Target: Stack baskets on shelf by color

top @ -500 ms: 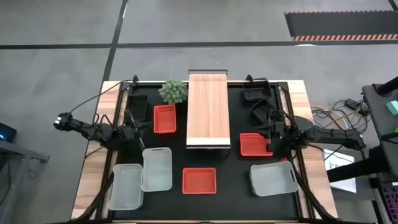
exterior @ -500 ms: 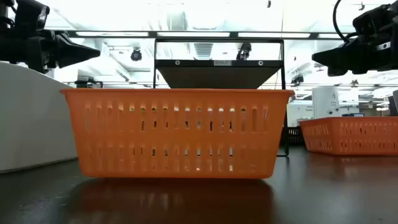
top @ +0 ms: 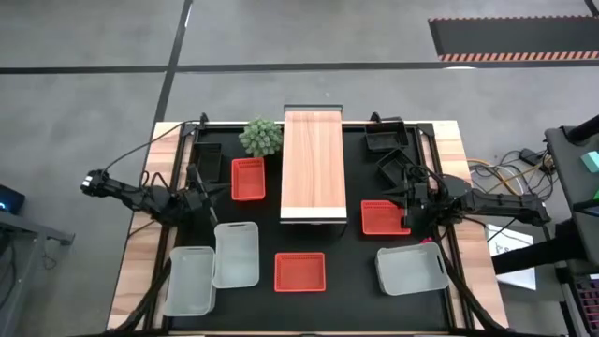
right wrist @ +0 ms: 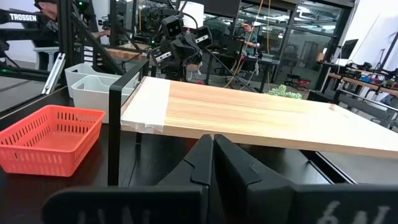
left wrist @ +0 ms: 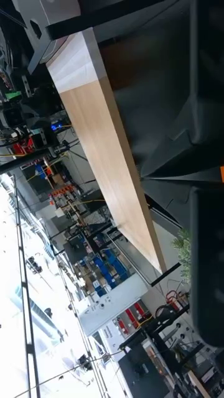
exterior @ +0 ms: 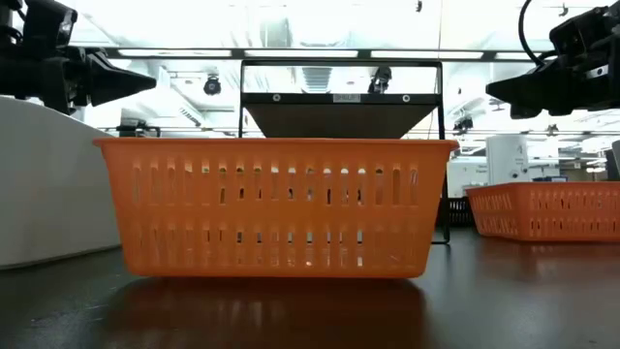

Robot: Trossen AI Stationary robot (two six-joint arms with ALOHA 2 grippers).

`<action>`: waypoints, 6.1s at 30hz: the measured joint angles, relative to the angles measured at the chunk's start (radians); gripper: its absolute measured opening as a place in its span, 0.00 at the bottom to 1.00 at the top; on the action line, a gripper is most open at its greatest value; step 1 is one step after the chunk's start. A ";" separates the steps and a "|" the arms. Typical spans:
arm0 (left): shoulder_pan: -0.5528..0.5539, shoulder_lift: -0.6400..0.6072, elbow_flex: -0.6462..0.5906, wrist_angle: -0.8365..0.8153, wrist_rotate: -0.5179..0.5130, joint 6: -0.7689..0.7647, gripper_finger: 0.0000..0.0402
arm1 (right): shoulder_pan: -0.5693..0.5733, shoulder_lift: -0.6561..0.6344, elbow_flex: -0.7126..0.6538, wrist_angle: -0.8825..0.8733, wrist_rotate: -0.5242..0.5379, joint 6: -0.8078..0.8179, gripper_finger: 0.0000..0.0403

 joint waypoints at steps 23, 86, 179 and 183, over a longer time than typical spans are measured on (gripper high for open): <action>0.000 0.000 0.000 0.000 0.000 0.000 0.00 | 0.000 0.000 0.000 0.000 0.000 0.000 0.02; 0.000 0.000 0.000 0.000 0.000 0.000 0.00 | 0.000 0.000 0.000 0.001 0.118 -0.092 0.02; 0.113 0.990 1.003 -0.888 0.267 -0.810 0.00 | -0.002 0.446 0.276 0.598 0.044 -0.175 0.02; 0.189 1.047 1.003 -0.912 0.398 -0.764 0.01 | -0.002 0.451 0.329 0.465 0.045 -0.166 0.02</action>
